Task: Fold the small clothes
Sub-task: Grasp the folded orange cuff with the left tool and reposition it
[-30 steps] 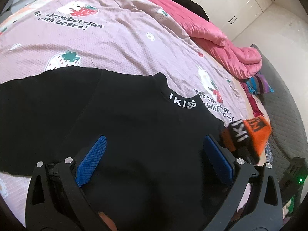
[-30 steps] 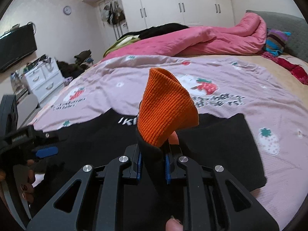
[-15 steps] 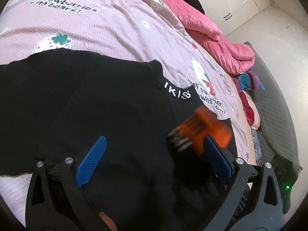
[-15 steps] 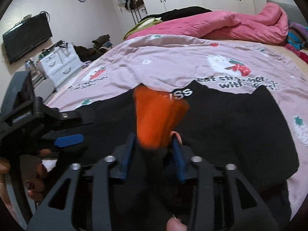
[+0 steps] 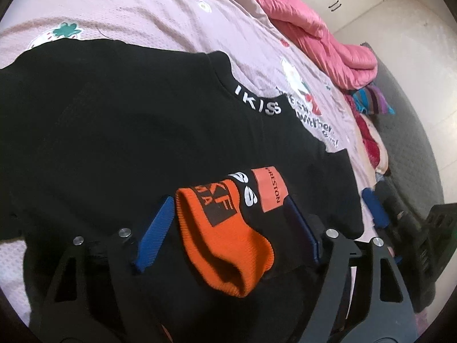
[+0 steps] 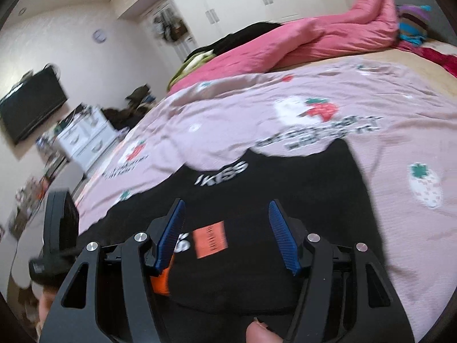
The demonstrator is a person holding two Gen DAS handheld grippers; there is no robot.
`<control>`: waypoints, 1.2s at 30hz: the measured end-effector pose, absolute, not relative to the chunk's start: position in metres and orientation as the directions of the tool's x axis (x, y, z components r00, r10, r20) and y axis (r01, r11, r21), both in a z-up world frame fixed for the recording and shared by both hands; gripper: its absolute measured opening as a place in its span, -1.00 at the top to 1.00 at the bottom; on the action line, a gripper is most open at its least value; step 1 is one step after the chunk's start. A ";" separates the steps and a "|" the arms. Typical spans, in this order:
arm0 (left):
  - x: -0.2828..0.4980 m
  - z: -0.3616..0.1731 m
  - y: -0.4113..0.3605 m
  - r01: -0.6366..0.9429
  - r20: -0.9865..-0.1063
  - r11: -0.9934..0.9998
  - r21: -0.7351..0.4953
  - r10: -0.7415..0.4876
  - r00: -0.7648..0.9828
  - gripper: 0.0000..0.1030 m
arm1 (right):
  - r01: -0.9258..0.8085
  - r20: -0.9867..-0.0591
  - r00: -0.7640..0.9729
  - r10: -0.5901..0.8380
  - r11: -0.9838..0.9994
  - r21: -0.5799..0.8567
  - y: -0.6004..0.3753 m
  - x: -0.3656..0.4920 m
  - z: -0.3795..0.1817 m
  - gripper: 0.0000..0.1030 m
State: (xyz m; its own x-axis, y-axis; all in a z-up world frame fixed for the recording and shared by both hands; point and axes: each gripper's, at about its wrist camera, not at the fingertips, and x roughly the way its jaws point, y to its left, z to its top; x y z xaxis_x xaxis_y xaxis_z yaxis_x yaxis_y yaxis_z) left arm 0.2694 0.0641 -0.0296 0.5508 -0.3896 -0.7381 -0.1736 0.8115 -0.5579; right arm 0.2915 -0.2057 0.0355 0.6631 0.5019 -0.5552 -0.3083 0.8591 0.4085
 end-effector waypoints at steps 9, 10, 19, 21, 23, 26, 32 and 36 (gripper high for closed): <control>0.271 -0.031 0.049 -0.169 -0.744 0.845 -0.507 -0.329 0.582 0.92 | -0.156 -0.539 0.752 0.378 0.898 0.412 -0.271 0.300 0.039 -0.16; 0.270 -0.026 0.048 -0.160 -0.736 0.850 -0.503 -0.324 0.595 0.93 | -0.133 -0.542 0.762 0.355 0.904 0.407 -0.277 0.300 0.038 -0.16; 0.241 0.039 0.058 -0.087 -0.626 0.895 -0.437 -0.233 0.744 0.94 | -0.016 -0.564 0.769 0.300 0.892 0.452 -0.316 0.304 0.025 -0.18; 0.238 0.040 0.065 -0.097 -0.629 0.898 -0.430 -0.220 0.746 0.94 | -0.009 -0.581 0.764 0.279 0.906 0.424 -0.313 0.306 0.022 -0.18; 0.240 0.035 0.076 -0.120 -0.638 0.883 -0.453 -0.227 0.736 0.94 | -0.014 -0.596 0.754 0.275 0.915 0.403 -0.306 0.307 0.019 -0.18; 0.239 0.026 0.088 -0.150 -0.657 0.872 -0.467 -0.228 0.719 0.94 | -0.034 -0.599 0.751 0.277 0.923 0.384 -0.296 0.308 0.018 -0.18; 0.246 0.009 0.092 -0.202 -0.714 0.880 -0.430 -0.195 0.672 0.92 | -0.098 -0.638 0.714 0.288 0.944 0.315 -0.265 0.310 0.010 -0.18; 0.243 0.013 0.097 -0.231 -0.722 0.894 -0.383 -0.134 0.679 0.86 | -0.162 -0.650 0.693 0.314 0.945 0.283 -0.245 0.306 0.009 -0.20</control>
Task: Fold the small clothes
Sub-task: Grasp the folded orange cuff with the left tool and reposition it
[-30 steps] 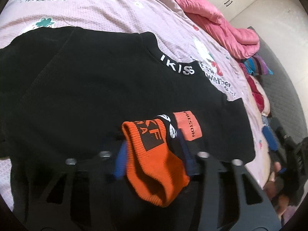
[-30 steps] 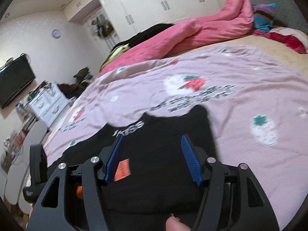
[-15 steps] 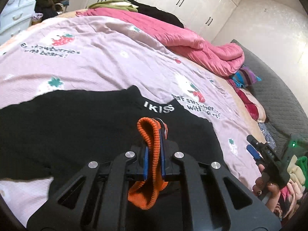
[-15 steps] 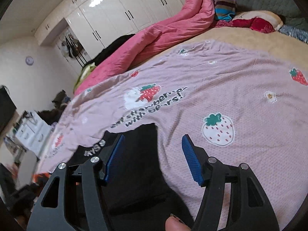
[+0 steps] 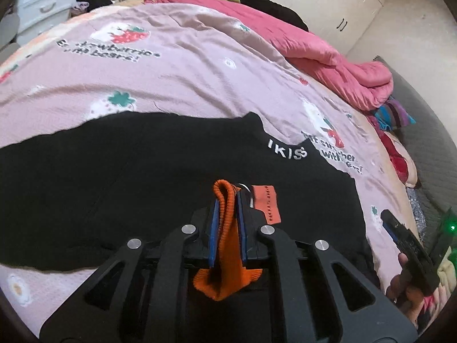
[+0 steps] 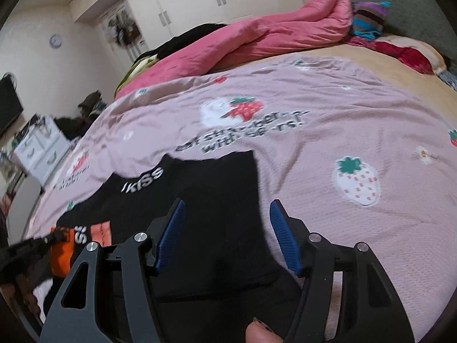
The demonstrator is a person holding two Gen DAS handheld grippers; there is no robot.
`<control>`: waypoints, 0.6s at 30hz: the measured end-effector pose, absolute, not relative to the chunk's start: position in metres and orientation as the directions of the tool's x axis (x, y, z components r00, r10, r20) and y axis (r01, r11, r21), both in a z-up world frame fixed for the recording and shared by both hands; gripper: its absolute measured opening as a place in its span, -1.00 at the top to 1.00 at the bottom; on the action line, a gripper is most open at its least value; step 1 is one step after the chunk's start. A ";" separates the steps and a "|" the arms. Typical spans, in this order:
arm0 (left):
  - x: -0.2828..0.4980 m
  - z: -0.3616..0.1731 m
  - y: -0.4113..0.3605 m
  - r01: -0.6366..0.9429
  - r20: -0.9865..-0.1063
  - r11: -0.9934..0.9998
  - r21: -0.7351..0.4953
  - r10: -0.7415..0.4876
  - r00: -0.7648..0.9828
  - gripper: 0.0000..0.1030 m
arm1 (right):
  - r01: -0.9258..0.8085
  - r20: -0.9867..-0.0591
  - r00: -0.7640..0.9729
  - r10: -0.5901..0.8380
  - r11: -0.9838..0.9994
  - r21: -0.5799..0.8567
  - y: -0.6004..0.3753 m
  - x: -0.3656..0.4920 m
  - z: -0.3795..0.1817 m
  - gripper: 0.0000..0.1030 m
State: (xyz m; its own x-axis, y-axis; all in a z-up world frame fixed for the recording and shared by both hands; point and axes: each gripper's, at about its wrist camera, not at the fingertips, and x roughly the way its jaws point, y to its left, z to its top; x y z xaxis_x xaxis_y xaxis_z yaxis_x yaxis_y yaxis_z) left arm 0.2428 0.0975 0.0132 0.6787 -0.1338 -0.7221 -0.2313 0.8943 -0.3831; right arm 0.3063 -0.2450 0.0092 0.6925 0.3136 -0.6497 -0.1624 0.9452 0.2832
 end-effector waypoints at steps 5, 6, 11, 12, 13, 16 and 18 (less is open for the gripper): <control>0.238 0.022 0.088 -0.229 -0.723 0.930 -0.286 -0.053 0.689 0.69 | -0.213 -0.672 0.663 0.329 0.944 0.253 -0.226 0.305 0.005 -0.20; 0.238 0.023 0.085 -0.226 -0.722 0.936 -0.271 -0.043 0.691 0.67 | -0.226 -0.678 0.656 0.332 0.943 0.244 -0.221 0.304 0.004 -0.20; 0.241 0.016 0.075 -0.198 -0.740 0.940 -0.277 -0.077 0.668 0.56 | -0.276 -0.697 0.633 0.338 0.939 0.204 -0.208 0.301 0.002 -0.38; 0.245 0.007 0.070 -0.185 -0.759 0.939 -0.291 -0.109 0.642 0.54 | -0.288 -0.701 0.628 0.338 0.938 0.195 -0.205 0.300 0.002 -0.38; 0.247 0.003 0.068 -0.184 -0.768 0.940 -0.287 -0.111 0.630 0.51 | -0.295 -0.704 0.624 0.339 0.937 0.188 -0.203 0.299 0.001 -0.38; 0.251 -0.017 0.057 -0.196 -0.814 0.956 -0.218 -0.067 0.577 0.36 | -0.308 -0.720 0.607 0.336 0.935 0.176 -0.199 0.298 -0.002 -0.48; 0.252 -0.025 0.056 -0.205 -0.828 0.964 -0.169 -0.026 0.561 0.35 | -0.311 -0.732 0.598 0.326 0.936 0.163 -0.197 0.298 -0.005 -0.49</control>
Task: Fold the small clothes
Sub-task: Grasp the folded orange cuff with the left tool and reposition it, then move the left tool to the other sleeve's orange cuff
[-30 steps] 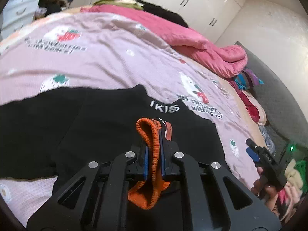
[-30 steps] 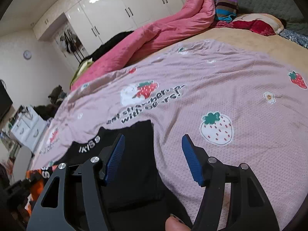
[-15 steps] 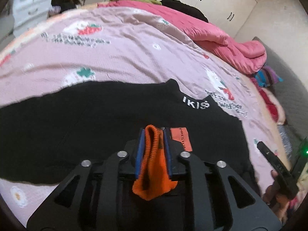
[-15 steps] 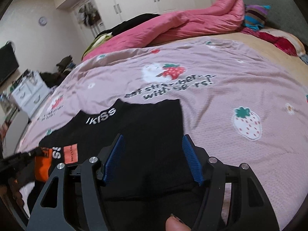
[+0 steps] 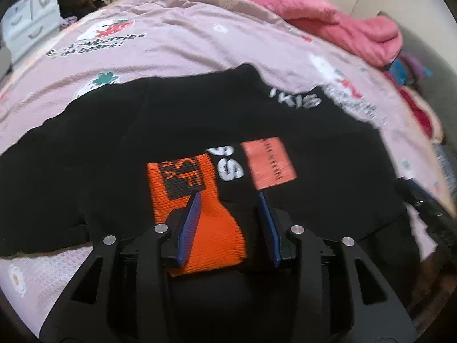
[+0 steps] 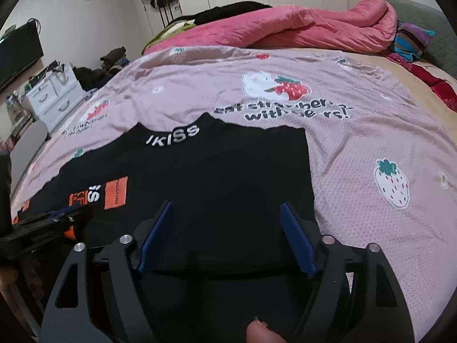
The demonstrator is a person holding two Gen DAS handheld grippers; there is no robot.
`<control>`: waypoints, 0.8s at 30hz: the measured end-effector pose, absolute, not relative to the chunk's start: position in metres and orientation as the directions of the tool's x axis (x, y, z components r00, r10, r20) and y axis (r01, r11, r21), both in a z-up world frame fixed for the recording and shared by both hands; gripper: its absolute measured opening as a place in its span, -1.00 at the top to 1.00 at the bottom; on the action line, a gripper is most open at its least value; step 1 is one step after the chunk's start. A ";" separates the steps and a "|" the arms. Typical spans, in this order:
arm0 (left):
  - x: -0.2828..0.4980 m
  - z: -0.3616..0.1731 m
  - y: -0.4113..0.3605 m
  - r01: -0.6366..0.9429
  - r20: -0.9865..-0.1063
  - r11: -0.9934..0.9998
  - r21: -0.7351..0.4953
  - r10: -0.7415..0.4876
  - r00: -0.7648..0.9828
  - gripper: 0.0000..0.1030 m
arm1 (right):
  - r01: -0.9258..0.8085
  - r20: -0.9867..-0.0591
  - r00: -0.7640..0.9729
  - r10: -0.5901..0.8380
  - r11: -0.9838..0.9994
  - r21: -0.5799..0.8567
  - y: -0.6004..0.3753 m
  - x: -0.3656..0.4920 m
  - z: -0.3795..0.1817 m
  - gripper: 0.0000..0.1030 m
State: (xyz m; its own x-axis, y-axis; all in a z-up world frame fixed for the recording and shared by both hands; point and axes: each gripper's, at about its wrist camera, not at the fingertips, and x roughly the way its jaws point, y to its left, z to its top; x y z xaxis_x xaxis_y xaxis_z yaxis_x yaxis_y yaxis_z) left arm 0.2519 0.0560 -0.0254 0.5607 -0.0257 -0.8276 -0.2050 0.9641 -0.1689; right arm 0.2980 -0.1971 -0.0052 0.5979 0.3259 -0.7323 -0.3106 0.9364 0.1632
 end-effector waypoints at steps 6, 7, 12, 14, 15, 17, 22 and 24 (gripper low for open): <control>0.253 -0.028 0.062 -0.207 -0.824 0.962 -0.178 -0.031 0.566 0.31 | -0.292 -0.785 0.569 0.245 0.953 0.086 -0.194 0.302 -0.020 -0.65; 0.252 -0.026 0.060 -0.206 -0.824 0.962 -0.177 -0.030 0.566 0.31 | -0.286 -0.799 0.557 0.228 0.955 0.073 -0.194 0.303 -0.024 -0.66; 0.250 -0.023 0.064 -0.207 -0.820 0.958 -0.198 -0.046 0.570 0.25 | -0.294 -0.831 0.533 0.159 0.956 -0.006 -0.187 0.304 -0.039 -0.66; 0.248 -0.019 0.066 -0.216 -0.817 0.957 -0.196 -0.037 0.576 0.09 | -0.308 -0.821 0.545 0.169 0.951 -0.009 -0.184 0.302 -0.035 -0.75; 0.246 -0.015 0.069 -0.227 -0.813 0.956 -0.187 -0.021 0.581 -0.02 | -0.312 -0.815 0.549 0.186 0.950 0.006 -0.184 0.301 -0.033 -0.80; 0.242 -0.010 0.074 -0.247 -0.809 0.953 -0.176 0.003 0.588 -0.12 | -0.314 -0.808 0.552 0.206 0.949 0.027 -0.183 0.300 -0.028 -0.81; 0.231 0.000 0.089 -0.287 -0.791 0.939 -0.189 0.028 0.612 -0.44 | -0.324 -0.785 0.574 0.234 0.945 0.045 -0.178 0.295 -0.018 -0.87; 0.226 0.004 0.095 -0.309 -0.784 0.931 -0.193 0.043 0.620 -0.58 | -0.326 -0.773 0.584 0.249 0.944 0.058 -0.177 0.294 -0.013 -0.89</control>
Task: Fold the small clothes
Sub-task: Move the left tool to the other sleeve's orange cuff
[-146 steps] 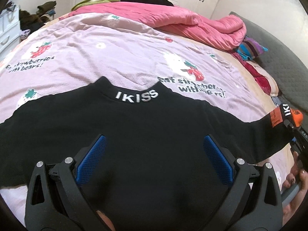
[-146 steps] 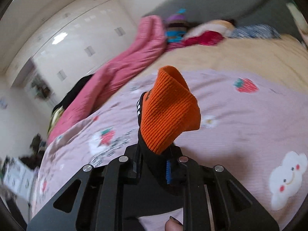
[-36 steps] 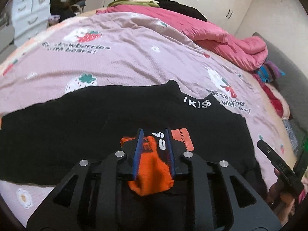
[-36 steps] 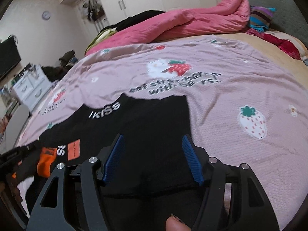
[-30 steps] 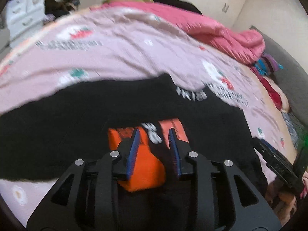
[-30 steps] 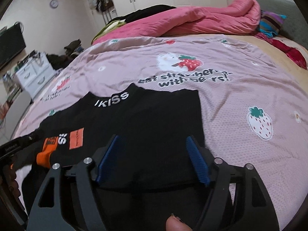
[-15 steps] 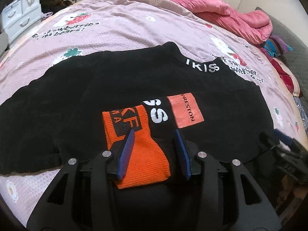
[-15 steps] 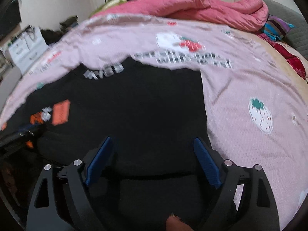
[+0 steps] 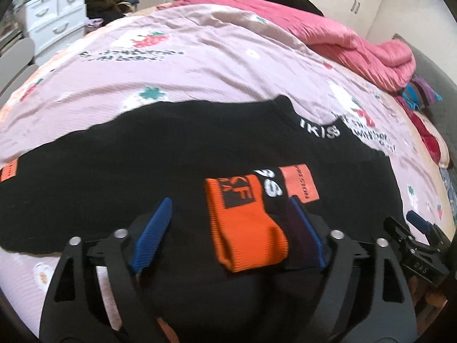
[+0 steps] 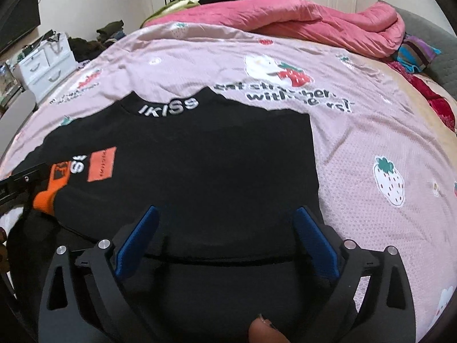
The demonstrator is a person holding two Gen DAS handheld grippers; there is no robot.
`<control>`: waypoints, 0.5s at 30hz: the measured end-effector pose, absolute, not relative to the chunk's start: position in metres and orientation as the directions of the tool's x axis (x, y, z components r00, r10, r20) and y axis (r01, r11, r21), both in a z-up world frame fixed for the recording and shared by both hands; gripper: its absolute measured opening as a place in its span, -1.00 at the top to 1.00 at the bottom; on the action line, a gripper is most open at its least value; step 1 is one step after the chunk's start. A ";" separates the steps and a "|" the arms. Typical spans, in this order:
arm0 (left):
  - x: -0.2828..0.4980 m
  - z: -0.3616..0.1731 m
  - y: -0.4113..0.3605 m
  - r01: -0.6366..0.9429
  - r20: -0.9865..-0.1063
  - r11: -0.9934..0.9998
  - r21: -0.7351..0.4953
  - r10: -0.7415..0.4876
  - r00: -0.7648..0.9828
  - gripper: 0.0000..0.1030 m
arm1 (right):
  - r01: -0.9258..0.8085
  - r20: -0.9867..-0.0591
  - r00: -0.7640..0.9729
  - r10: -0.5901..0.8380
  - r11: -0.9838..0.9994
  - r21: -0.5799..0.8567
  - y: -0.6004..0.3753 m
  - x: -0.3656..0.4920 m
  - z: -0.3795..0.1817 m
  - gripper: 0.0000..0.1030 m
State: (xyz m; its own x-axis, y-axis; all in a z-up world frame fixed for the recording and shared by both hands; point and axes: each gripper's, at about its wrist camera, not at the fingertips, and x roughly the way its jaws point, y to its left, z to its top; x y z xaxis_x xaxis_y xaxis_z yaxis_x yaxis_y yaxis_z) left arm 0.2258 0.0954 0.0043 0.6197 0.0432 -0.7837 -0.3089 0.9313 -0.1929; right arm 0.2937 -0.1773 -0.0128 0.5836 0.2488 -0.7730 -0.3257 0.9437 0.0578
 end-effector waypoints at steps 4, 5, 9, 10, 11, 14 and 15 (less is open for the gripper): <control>0.218 0.011 0.107 -0.352 -0.773 0.914 -0.202 0.072 0.631 -0.82 | -0.326 -0.750 0.601 0.276 0.942 0.086 -0.176 0.289 -0.001 -0.91; 0.216 0.013 0.109 -0.358 -0.770 0.914 -0.192 0.086 0.633 -0.82 | -0.327 -0.742 0.607 0.283 0.941 0.091 -0.176 0.287 0.002 -0.91; 0.205 0.019 0.119 -0.400 -0.758 0.903 -0.160 0.147 0.635 -0.82 | -0.346 -0.705 0.628 0.330 0.930 0.127 -0.171 0.280 0.017 -0.91; 0.202 0.020 0.123 -0.412 -0.756 0.898 -0.156 0.160 0.634 -0.82 | -0.351 -0.698 0.629 0.341 0.926 0.135 -0.170 0.278 0.020 -0.91; 0.199 0.021 0.126 -0.423 -0.755 0.893 -0.155 0.169 0.633 -0.82 | -0.355 -0.693 0.631 0.348 0.924 0.140 -0.168 0.277 0.022 -0.91; 0.192 0.022 0.137 -0.454 -0.754 0.876 -0.164 0.186 0.630 -0.82 | -0.379 -0.677 0.634 0.374 0.913 0.150 -0.159 0.271 0.029 -0.91; 0.189 0.022 0.142 -0.465 -0.754 0.869 -0.168 0.191 0.629 -0.82 | -0.387 -0.673 0.635 0.380 0.910 0.149 -0.154 0.268 0.031 -0.91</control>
State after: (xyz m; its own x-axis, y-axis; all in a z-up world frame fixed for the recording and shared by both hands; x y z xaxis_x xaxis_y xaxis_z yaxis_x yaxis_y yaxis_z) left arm 0.1887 0.1418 0.0221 0.6286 0.1909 -0.7539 -0.4653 0.8691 -0.1679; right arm 0.2683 -0.1544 0.0306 0.6345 0.3804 -0.6728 -0.3875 0.9098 0.1490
